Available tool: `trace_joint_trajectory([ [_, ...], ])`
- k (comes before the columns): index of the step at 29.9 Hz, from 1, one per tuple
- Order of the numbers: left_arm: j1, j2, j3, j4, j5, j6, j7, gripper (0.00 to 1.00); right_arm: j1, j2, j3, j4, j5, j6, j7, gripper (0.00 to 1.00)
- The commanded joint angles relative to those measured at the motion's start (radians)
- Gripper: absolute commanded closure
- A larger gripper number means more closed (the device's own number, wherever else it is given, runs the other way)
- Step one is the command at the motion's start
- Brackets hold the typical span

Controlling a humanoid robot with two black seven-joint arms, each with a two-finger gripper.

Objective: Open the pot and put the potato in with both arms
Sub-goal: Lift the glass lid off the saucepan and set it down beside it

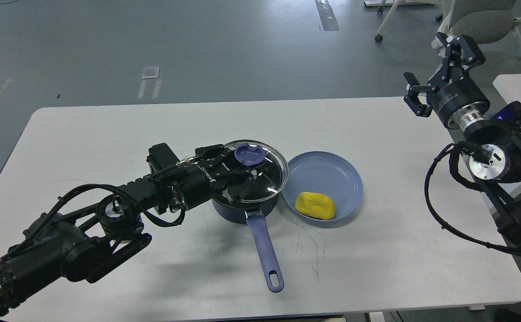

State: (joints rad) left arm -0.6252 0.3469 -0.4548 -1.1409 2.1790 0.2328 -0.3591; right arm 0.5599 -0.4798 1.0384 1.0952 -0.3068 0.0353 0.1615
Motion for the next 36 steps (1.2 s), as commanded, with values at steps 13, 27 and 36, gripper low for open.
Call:
trace_joint_trajectory([
  [13,0.017,0.323,0.024,0.007,-0.155,0.170,-0.072,0.71,-0.002,-0.005,-0.004,0.014,0.000,0.002,0.006,0.00],
  [27,0.143,0.256,0.027,0.202,-0.277,0.256,-0.078,0.64,-0.006,-0.006,-0.011,0.009,-0.002,0.003,0.010,0.00],
  [36,0.167,0.181,0.025,0.293,-0.301,0.256,-0.078,0.58,-0.018,-0.007,-0.008,0.003,-0.002,0.002,0.010,0.00],
])
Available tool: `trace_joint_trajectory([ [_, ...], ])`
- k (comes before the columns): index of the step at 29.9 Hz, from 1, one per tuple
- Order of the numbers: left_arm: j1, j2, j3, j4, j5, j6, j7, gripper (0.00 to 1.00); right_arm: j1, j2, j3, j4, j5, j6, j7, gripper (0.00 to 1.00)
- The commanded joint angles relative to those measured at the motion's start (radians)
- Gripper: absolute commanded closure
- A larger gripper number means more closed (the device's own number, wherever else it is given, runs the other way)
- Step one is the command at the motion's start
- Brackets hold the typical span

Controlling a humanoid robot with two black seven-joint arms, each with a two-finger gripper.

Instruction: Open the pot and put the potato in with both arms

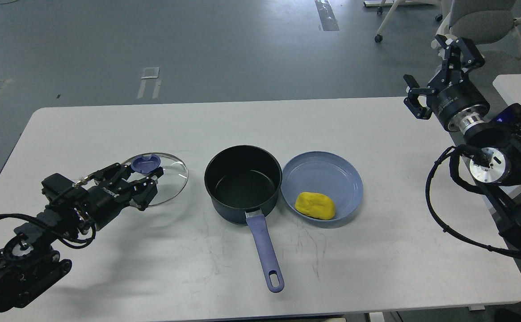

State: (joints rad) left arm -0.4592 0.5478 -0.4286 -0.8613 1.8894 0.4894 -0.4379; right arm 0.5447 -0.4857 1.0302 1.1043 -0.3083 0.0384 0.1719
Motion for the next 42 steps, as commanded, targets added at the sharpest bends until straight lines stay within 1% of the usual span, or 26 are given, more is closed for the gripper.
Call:
trace_joint_trajectory([
  [1,0.001,-0.020,-0.001,0.013,-0.015,-0.001,0.001,0.57,-0.003,-0.001,0.002,-0.007,0.000,-0.002,0.000,0.00],
  [5,0.004,-0.023,-0.001,0.042,-0.027,-0.001,0.001,0.56,-0.009,-0.001,0.001,-0.009,0.000,-0.002,0.000,0.00],
  [7,0.007,-0.025,0.001,0.059,-0.030,-0.001,0.001,0.52,-0.009,-0.001,0.002,-0.009,0.000,-0.003,0.000,0.00],
  [8,0.010,-0.025,0.001,0.064,-0.038,-0.001,0.001,0.48,-0.009,-0.001,0.002,-0.009,0.000,-0.006,0.000,0.00],
  [10,0.010,-0.026,0.001,0.065,-0.053,-0.001,0.001,0.42,-0.009,-0.001,0.002,-0.009,0.000,-0.009,0.000,0.00],
  [13,0.010,-0.025,0.001,0.068,-0.061,-0.001,0.001,0.41,-0.009,-0.001,0.001,-0.011,0.000,-0.014,0.000,0.00],
  [14,0.011,-0.025,0.001,0.076,-0.061,-0.001,0.001,0.37,-0.011,-0.001,0.001,-0.011,0.000,-0.018,0.000,0.00],
  [17,0.008,-0.023,0.024,0.079,-0.064,-0.001,-0.001,0.35,-0.015,-0.001,-0.001,-0.011,0.000,-0.028,0.000,0.00],
  [18,0.007,-0.023,0.031,0.079,-0.064,-0.001,-0.001,0.32,-0.015,-0.001,-0.002,-0.011,0.000,-0.029,0.000,0.00],
  [19,0.007,-0.022,0.048,0.079,-0.072,-0.001,-0.001,0.23,-0.015,0.001,-0.002,-0.011,0.000,-0.031,0.000,0.00],
  [20,0.007,-0.020,0.057,0.079,-0.087,-0.001,-0.001,0.06,-0.015,-0.001,-0.002,-0.011,0.000,-0.031,0.000,0.00],
  [21,0.008,-0.017,0.059,0.079,-0.096,-0.001,-0.002,0.02,-0.015,-0.001,-0.002,-0.011,0.000,-0.032,0.000,0.00],
  [28,0.005,-0.019,0.152,0.085,-0.206,-0.001,-0.032,0.02,-0.014,-0.001,-0.001,-0.012,0.000,-0.061,0.000,0.00],
  [32,-0.019,-0.020,0.148,0.084,-0.285,-0.001,-0.036,0.02,-0.015,-0.001,-0.001,-0.011,0.000,-0.061,0.000,0.00],
  [34,-0.090,-0.003,0.151,0.070,-0.379,-0.001,-0.051,0.02,-0.015,-0.001,-0.001,-0.009,0.000,-0.061,0.000,0.00],
  [38,-0.186,0.056,0.151,0.033,-0.481,-0.001,-0.051,0.02,-0.015,-0.001,0.002,-0.004,0.000,-0.054,0.000,0.00],
  [41,-0.277,0.106,0.151,-0.037,-0.577,-0.001,-0.051,0.02,-0.014,-0.001,-0.001,-0.003,0.000,-0.051,0.000,0.00],
  [42,-0.312,0.115,0.148,-0.047,-0.632,-0.027,-0.051,0.02,-0.014,-0.002,-0.002,0.000,0.000,-0.049,0.000,0.00],
])
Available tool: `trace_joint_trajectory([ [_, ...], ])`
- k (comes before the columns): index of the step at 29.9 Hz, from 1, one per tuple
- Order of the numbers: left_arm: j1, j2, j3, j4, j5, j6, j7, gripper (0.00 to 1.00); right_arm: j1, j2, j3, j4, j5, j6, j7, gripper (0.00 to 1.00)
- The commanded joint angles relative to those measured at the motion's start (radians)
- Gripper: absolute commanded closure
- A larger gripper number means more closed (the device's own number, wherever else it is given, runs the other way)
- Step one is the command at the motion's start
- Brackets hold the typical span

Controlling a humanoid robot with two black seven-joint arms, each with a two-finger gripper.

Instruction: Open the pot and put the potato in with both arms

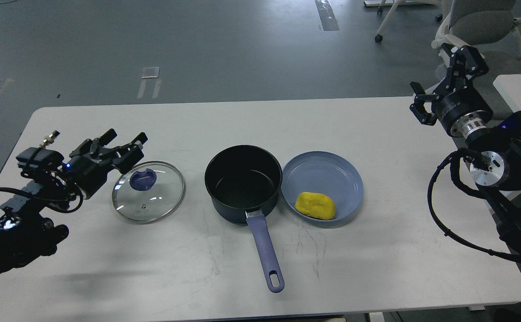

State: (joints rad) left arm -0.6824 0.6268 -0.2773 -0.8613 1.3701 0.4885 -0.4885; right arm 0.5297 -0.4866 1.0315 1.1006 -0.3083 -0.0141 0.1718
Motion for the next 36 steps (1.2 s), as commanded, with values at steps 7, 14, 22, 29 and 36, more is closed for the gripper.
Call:
trace_joint_trajectory([
  [7,-0.246,0.027,-0.014,-0.082,-0.633,-0.313,0.000,0.02,0.004,-0.009,-0.042,0.039,-0.022,0.013,0.000,0.00],
  [14,-0.252,-0.007,-0.129,-0.212,-1.133,-0.605,0.199,0.02,0.084,-0.147,-0.287,0.084,-0.387,0.031,0.060,0.00],
  [22,-0.221,-0.056,-0.148,-0.213,-1.203,-0.671,0.360,0.02,0.165,-0.314,-0.544,0.186,-1.066,0.034,0.293,0.00],
  [29,-0.192,-0.058,-0.152,-0.213,-1.155,-0.669,0.358,0.02,0.182,-0.293,-0.703,0.174,-1.386,-0.012,0.317,0.03],
  [36,-0.177,-0.050,-0.158,-0.213,-1.146,-0.668,0.357,0.02,0.194,-0.127,-0.800,0.013,-1.422,-0.113,0.317,0.04],
])
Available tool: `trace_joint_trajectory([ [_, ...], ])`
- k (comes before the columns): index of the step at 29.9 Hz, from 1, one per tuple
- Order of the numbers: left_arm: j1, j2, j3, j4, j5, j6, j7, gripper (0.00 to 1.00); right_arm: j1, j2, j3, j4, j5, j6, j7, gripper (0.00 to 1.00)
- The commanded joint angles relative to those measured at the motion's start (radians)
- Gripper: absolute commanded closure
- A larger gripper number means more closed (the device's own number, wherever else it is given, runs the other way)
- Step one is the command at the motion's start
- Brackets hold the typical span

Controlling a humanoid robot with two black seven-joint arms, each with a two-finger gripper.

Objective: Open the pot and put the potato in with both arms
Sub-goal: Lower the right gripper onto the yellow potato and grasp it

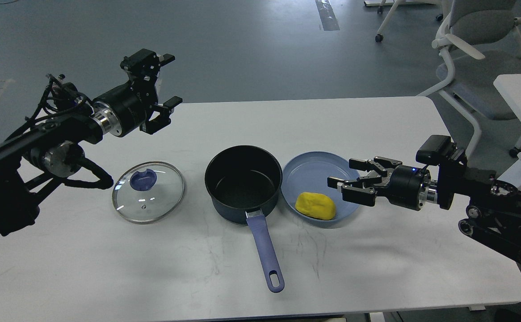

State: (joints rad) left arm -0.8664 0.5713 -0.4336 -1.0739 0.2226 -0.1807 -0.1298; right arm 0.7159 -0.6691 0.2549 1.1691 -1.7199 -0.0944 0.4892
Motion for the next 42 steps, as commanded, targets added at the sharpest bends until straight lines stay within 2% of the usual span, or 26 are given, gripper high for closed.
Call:
trace_joint_trajectory([
  [1,0.009,0.009,-0.002,0.000,0.001,0.001,-0.005,0.02,0.007,0.075,-0.031,-0.060,-0.012,-0.040,0.000,0.04],
  [7,0.010,0.032,-0.002,-0.001,0.001,0.001,-0.008,0.02,0.007,0.125,-0.078,-0.111,-0.026,-0.060,0.000,0.06],
  [18,0.035,0.025,-0.005,-0.001,0.055,0.023,-0.010,0.02,-0.010,0.137,-0.143,-0.127,-0.026,-0.077,0.000,0.14],
  [29,0.038,0.030,-0.008,-0.001,0.055,0.024,-0.010,0.02,-0.012,0.184,-0.141,-0.184,-0.023,-0.105,0.000,0.50],
  [35,0.038,0.029,-0.007,-0.001,0.058,0.024,-0.010,0.02,-0.012,0.183,-0.141,-0.181,-0.017,-0.107,0.000,0.58],
  [42,0.040,0.019,-0.007,-0.001,0.060,0.024,-0.010,0.02,0.002,0.168,-0.118,-0.167,0.000,-0.114,0.000,0.61],
])
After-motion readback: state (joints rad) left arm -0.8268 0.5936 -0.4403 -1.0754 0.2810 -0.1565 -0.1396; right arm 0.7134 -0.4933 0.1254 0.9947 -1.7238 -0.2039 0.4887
